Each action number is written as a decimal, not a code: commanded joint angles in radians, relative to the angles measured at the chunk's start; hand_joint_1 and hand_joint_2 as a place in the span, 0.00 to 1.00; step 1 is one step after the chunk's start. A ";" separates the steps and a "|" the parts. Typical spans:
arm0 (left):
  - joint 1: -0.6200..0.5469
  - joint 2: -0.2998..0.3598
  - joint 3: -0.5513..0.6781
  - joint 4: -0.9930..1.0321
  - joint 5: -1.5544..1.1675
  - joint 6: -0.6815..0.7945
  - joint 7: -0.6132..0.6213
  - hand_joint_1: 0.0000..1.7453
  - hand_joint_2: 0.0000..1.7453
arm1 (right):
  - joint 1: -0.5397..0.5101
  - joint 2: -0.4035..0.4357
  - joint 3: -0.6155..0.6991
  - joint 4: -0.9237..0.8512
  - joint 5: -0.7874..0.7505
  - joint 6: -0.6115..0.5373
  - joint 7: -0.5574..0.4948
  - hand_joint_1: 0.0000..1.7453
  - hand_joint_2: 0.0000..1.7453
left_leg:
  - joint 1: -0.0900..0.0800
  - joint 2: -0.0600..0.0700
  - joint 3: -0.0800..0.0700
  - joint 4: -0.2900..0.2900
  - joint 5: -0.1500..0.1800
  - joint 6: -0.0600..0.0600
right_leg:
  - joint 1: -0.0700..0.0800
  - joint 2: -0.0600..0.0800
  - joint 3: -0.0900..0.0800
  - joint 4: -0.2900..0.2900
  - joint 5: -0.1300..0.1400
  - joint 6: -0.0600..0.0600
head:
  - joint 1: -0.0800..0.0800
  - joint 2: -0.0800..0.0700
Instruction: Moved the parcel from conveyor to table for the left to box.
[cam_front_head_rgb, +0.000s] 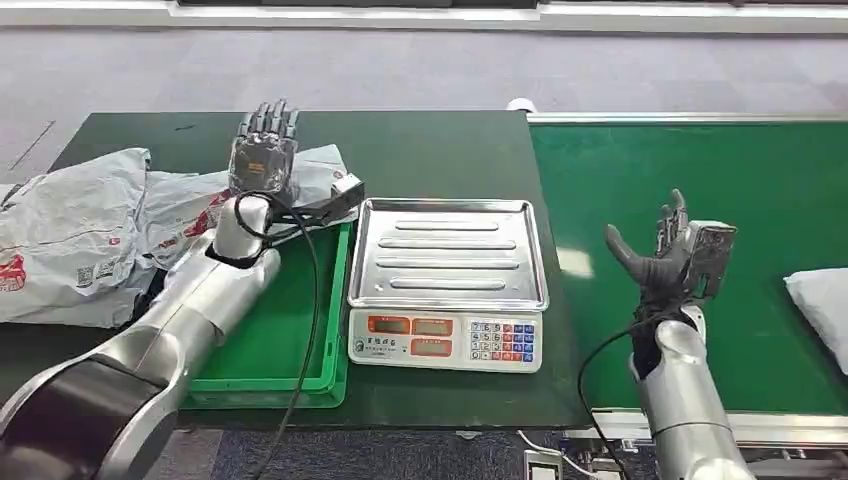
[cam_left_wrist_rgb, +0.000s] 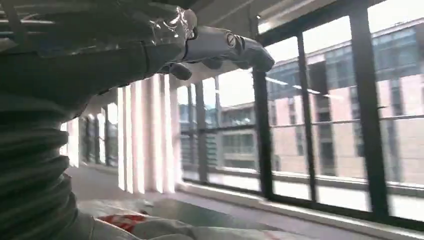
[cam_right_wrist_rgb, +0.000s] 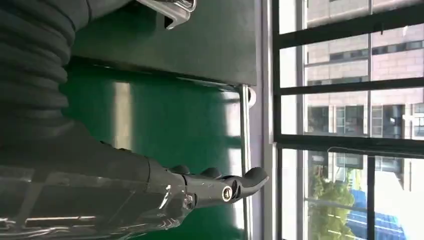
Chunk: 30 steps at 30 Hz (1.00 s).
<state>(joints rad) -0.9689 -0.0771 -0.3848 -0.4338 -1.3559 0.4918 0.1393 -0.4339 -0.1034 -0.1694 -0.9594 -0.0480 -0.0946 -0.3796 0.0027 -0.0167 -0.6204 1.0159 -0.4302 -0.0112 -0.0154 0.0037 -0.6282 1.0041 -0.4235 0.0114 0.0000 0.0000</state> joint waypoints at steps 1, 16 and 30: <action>0.023 -0.086 0.290 -0.066 0.333 -0.048 -0.324 0.00 1.00 | -0.030 -0.012 -0.014 0.026 0.019 -0.023 0.009 0.00 1.00 | 0.000 0.001 0.002 0.000 -0.001 0.000 | 0.000 0.000 0.003 -0.001 0.000 0.000 | 0.000 0.000; 0.080 -0.125 0.319 -0.132 0.881 -0.372 -0.604 0.00 1.00 | -0.084 -0.056 0.046 0.111 0.092 -0.117 -0.007 0.00 1.00 | 0.000 0.003 0.004 -0.001 -0.001 0.000 | 0.001 0.001 0.004 -0.001 0.000 -0.001 | 0.000 0.000; 0.156 -0.272 0.061 -0.066 1.331 -0.487 -0.662 0.00 1.00 | -0.126 -0.118 0.110 0.333 0.607 -0.604 0.194 0.00 1.00 | -0.001 -0.002 0.006 -0.002 -0.001 0.001 | 0.000 -0.005 0.008 -0.004 -0.001 0.000 | 0.000 0.000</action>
<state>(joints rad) -0.8104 -0.2793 -0.1248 -0.5936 -0.1780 -0.0336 -0.5569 -0.5034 -0.1744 -0.1198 -0.8590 0.3111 -0.5117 -0.3120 0.0017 -0.0182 -0.6205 1.0161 -0.4307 -0.0103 -0.0164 0.0018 -0.6275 1.0032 -0.4237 0.0120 0.0000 0.0000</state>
